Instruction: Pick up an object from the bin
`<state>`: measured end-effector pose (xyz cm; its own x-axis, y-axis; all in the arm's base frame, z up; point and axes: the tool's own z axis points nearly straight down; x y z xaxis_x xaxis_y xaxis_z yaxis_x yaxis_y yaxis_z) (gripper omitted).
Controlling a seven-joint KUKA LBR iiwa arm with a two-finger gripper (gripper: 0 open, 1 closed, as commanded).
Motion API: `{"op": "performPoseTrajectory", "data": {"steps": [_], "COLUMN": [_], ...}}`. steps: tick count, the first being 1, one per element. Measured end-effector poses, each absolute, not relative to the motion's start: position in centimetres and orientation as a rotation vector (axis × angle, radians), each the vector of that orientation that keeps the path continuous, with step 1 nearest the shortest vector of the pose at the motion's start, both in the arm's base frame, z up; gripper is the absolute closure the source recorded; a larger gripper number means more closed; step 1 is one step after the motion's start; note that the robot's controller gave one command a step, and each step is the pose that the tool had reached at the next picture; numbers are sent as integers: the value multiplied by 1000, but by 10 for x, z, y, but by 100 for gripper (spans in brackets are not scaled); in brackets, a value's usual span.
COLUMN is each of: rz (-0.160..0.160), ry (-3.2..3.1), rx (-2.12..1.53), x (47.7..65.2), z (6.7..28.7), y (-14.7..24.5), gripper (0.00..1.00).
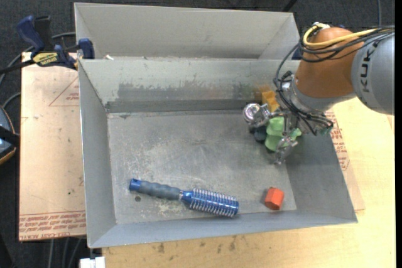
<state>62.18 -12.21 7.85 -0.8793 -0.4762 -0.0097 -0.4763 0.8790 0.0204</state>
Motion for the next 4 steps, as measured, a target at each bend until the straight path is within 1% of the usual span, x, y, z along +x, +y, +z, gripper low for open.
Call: {"op": "performPoseTrajectory", "data": {"steps": [2, 3, 4], "rz": [29, 73, 34], "ry": [3004, 3092, 3039], "rx": [-885, -724, -780], "x": [623, 640, 640], "z": [79, 69, 74], "y": [-123, -123, -127], "gripper": [0, 0, 0]}}
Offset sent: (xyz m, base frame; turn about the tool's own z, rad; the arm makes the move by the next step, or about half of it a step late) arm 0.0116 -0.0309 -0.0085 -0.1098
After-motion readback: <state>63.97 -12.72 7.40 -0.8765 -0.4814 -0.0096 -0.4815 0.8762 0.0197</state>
